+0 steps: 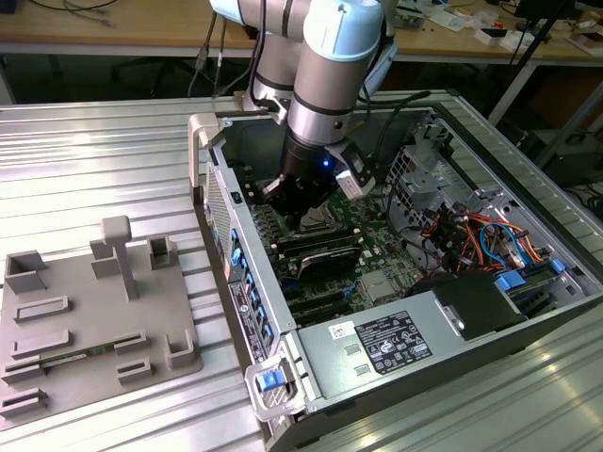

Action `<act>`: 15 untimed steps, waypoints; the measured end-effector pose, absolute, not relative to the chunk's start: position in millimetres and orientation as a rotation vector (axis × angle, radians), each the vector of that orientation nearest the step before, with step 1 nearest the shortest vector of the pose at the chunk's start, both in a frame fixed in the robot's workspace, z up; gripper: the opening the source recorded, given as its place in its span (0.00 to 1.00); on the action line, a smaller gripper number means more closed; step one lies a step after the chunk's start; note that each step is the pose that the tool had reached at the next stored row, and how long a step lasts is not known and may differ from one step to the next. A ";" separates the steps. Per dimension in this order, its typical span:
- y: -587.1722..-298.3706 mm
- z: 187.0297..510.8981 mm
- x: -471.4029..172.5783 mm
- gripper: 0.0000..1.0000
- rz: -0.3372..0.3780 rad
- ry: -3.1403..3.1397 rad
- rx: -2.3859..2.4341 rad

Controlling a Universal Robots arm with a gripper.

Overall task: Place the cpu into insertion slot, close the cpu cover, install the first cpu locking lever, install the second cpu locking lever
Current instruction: 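Install the second cpu locking lever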

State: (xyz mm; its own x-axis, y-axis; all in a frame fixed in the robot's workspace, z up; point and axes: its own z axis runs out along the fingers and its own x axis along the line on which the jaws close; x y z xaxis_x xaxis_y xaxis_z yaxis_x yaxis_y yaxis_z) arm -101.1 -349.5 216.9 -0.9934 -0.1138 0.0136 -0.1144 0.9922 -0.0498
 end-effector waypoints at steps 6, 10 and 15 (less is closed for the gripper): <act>-349.4 227.1 -97.8 0.11 0.079 -3.125 0.179; -349.5 228.6 -86.5 0.11 0.079 -3.124 0.179; -349.2 235.1 -76.2 0.11 0.079 -3.124 0.179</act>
